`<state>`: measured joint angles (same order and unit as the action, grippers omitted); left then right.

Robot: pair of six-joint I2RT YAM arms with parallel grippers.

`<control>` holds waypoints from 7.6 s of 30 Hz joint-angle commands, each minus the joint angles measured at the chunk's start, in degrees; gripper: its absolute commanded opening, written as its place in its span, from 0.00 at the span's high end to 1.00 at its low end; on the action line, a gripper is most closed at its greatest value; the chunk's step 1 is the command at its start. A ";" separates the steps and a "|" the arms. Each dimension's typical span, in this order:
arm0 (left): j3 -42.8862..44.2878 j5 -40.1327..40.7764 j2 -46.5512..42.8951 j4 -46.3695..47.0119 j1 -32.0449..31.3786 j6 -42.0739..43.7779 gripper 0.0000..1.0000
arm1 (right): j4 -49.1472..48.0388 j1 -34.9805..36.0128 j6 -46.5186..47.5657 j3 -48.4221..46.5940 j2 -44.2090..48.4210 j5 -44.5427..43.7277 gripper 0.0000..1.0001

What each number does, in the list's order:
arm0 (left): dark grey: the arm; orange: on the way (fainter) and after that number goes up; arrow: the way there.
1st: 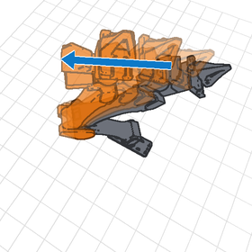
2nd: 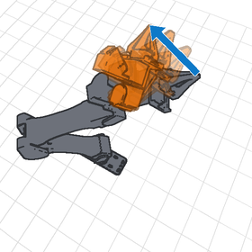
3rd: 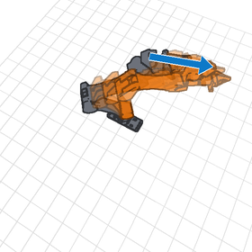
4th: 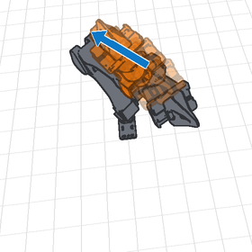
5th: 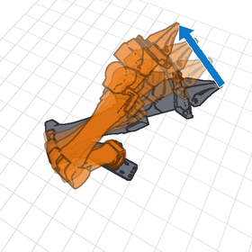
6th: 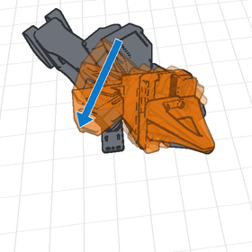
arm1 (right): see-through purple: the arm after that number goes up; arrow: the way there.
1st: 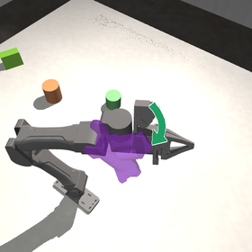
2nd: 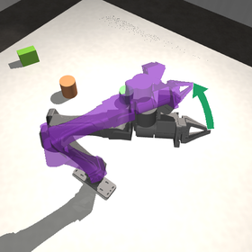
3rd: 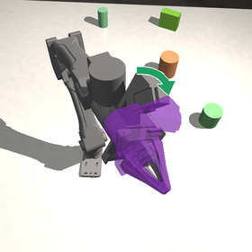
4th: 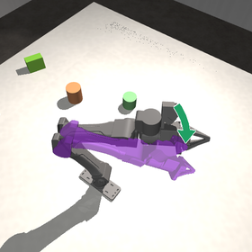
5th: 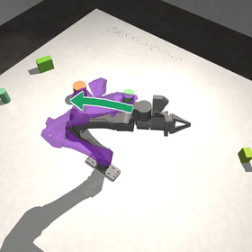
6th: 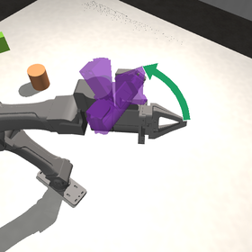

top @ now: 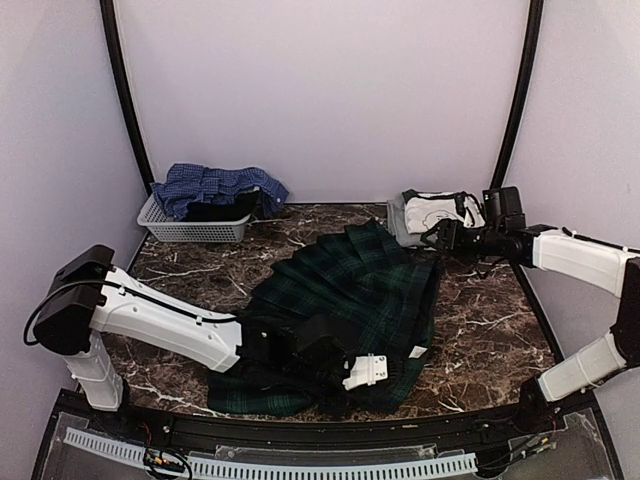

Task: Fold and stack the mixed laundry pile
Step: Flatten out the crumpled skirt at the center of the board, then pick up the flattened skirt from the center of the board.

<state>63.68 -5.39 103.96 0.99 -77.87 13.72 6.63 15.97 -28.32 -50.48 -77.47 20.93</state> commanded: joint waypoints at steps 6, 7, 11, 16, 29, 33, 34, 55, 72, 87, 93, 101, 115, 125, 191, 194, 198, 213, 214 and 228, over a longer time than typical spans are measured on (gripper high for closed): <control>-2.16 -11.38 -17.60 4.48 8.89 -11.75 0.28 | 14.00 -1.56 -0.21 -1.25 5.61 -11.59 0.10; -2.82 -11.22 -19.46 5.69 12.74 -16.59 0.29 | 13.71 -1.64 -0.58 -0.53 6.63 -11.55 0.10; -1.55 2.49 -19.71 -0.92 19.46 -22.20 0.31 | 14.13 -1.94 -0.18 0.08 5.18 -11.63 0.12; 1.43 5.82 -15.60 -11.56 22.04 -24.32 0.39 | 13.33 -1.88 0.37 1.29 4.36 -6.31 0.28; -4.06 10.83 -5.56 -22.02 24.42 -39.26 0.41 | 5.97 -1.24 -0.19 -1.78 -15.95 -0.39 0.46; -9.95 10.31 -8.53 -22.29 27.97 -43.35 0.50 | 2.55 0.82 -1.12 -4.46 -20.88 3.41 0.72; -11.77 10.29 -9.05 -22.56 28.75 -44.00 0.51 | 2.24 2.12 -1.24 -5.43 -21.74 3.73 0.77; 4.27 17.14 -10.39 -26.55 20.59 -31.75 0.42 | -1.78 1.86 -6.24 -5.67 -14.28 11.12 0.21; 25.56 21.77 15.51 -30.05 11.58 -30.95 0.48 | -15.61 9.88 -15.73 8.97 -16.85 10.55 0.46; 32.47 28.77 22.03 -39.83 11.68 -31.92 0.69 | -20.73 13.03 -17.91 7.61 -26.13 9.57 0.79; 33.20 29.65 19.96 -40.78 11.66 -31.48 0.89 | -20.85 13.06 -17.65 7.41 -27.50 9.03 1.00; 32.62 26.61 15.87 -37.26 10.53 -28.56 1.00 | -21.63 13.12 -17.65 7.07 -28.33 9.32 1.00; 29.26 18.36 15.68 -28.97 7.29 -24.95 1.00 | -24.27 13.13 -18.75 8.85 -27.87 10.46 1.00; 24.01 9.02 16.13 -21.33 8.33 -27.18 0.85 | -22.79 11.82 -18.30 11.62 -21.32 10.96 0.83; -0.26 -2.26 -14.64 -22.88 16.69 -33.91 0.39 | 14.87 6.97 15.98 -21.99 -13.98 8.12 0.38; -7.77 -2.64 -24.18 -27.42 16.46 -36.88 0.36 | 15.69 14.15 17.31 -13.95 -6.05 7.41 0.38; -13.97 0.75 -31.64 -35.29 15.01 -42.86 0.36 | 15.52 24.02 14.50 -5.59 -0.57 5.79 0.40; -18.75 0.56 -14.93 -23.57 26.00 -49.87 0.41 | 3.67 28.56 10.12 -3.97 -23.59 7.23 0.44; -17.45 0.86 -13.83 -22.94 26.78 -48.92 0.42 | 3.48 28.26 10.13 -4.45 -25.28 7.51 0.44; -9.42 2.21 -20.39 -23.92 30.97 -32.89 0.36 | 12.25 29.25 20.85 -9.11 -15.22 -4.01 0.42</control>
<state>54.30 -3.09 93.86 -20.53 -44.82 -27.03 15.38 39.83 -12.49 -60.31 -102.94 22.41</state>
